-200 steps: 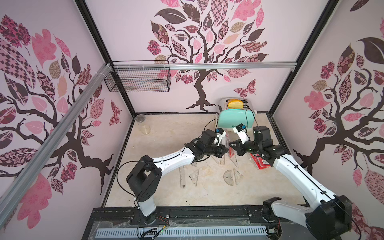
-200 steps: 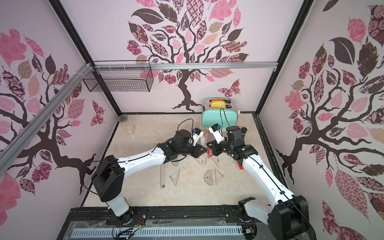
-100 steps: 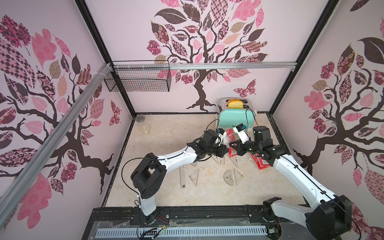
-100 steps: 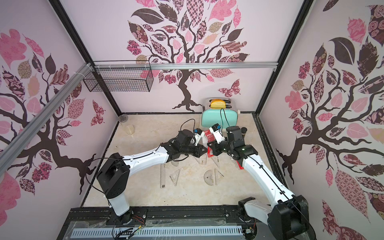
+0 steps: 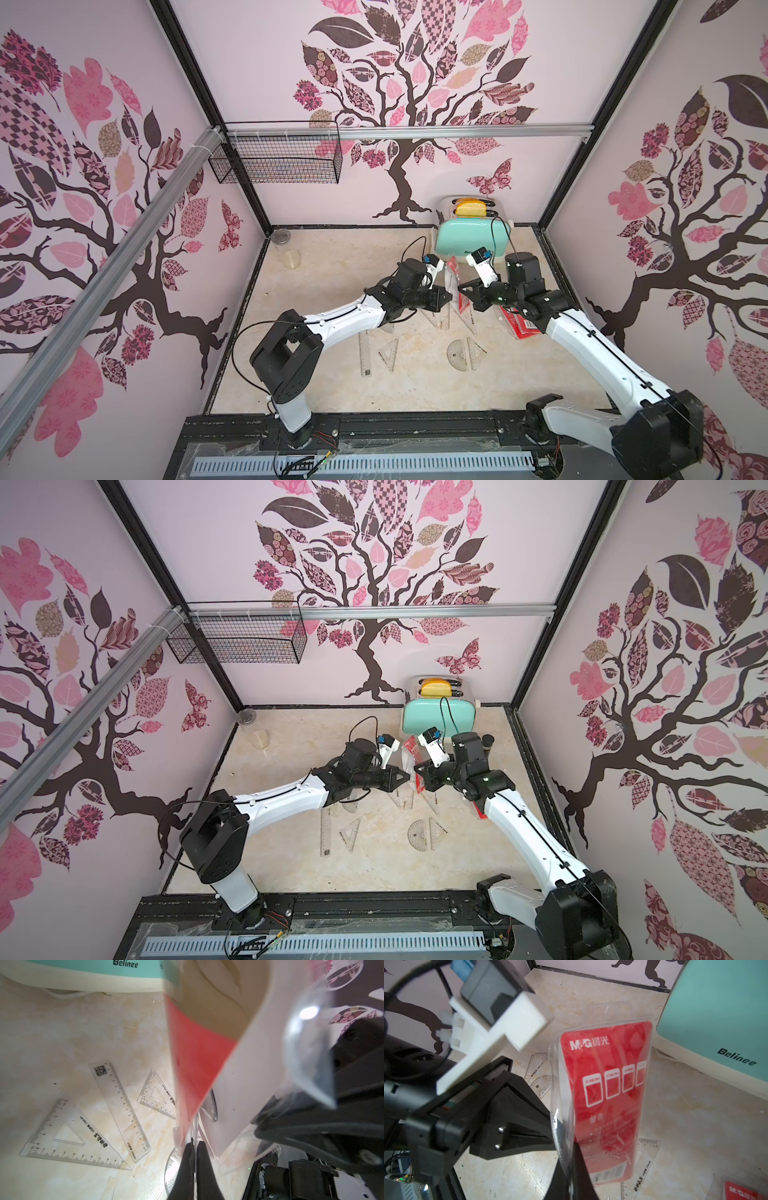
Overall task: Open the ruler set and take out the ruler
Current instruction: Take out the ruler from the ruler set bag, then place the ruler at the center of the board.
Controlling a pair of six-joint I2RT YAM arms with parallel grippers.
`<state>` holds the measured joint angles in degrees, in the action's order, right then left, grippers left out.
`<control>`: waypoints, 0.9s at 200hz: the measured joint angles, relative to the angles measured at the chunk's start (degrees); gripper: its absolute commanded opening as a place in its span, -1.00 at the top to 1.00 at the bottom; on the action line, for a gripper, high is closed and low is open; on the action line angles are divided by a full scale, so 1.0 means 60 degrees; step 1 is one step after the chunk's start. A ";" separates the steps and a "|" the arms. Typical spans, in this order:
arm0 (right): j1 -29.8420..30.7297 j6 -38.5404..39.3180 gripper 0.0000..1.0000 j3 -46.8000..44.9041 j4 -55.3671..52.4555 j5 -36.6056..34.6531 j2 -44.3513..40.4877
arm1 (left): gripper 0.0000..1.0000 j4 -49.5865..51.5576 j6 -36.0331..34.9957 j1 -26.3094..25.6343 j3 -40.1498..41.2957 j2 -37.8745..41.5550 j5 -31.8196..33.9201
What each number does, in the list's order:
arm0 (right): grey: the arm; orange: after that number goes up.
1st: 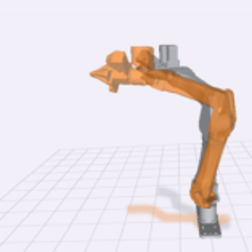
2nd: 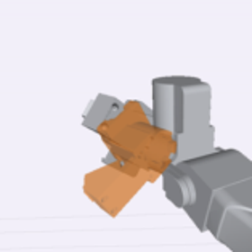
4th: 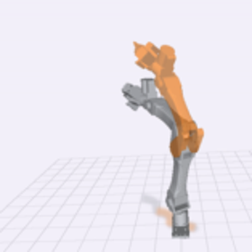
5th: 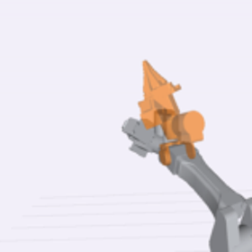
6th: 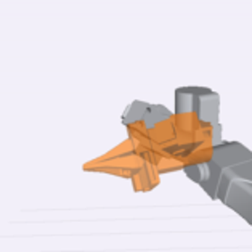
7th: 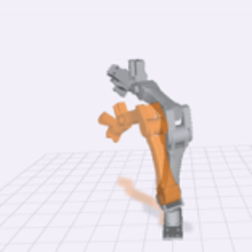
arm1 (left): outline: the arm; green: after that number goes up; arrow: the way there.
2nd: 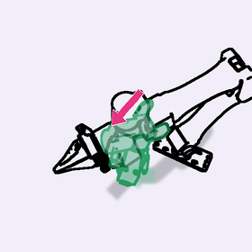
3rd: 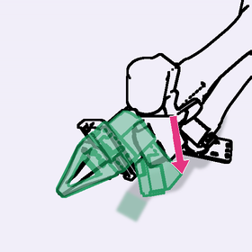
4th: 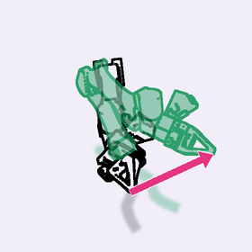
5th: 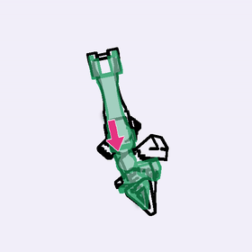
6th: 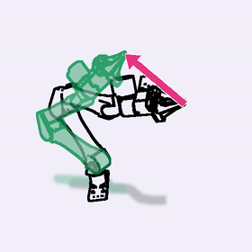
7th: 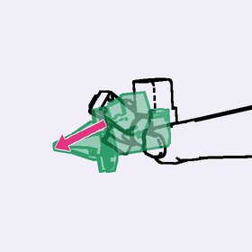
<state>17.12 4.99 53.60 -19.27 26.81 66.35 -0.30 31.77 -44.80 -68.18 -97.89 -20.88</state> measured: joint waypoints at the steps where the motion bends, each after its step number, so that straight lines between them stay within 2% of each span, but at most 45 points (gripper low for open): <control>1: 0.0000 0.0000 1.00 0.0000 0.0004 0.0000 0.0000 | 1.00 -0.0011 0.0007 0.0022 0.0011 0.0033 -0.0011; 39: 0.0000 -0.0004 1.00 0.0000 0.0135 -0.0026 -0.0004 | 1.00 -0.0237 0.0423 0.0463 0.0157 0.0605 -0.0474; 144: 0.0011 -0.0525 1.00 -0.0033 0.0841 -0.0550 0.0120 | 1.00 0.0452 0.0495 0.0612 0.1665 0.2922 -0.1614; 180: 0.0007 -0.0659 1.00 -0.0175 0.1086 -0.0583 0.0291 | 1.00 0.0619 0.0448 0.0674 0.1723 0.3166 -0.1905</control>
<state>17.17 1.04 52.56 -12.75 23.31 68.10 3.42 34.46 -40.75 -57.84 -78.89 -32.32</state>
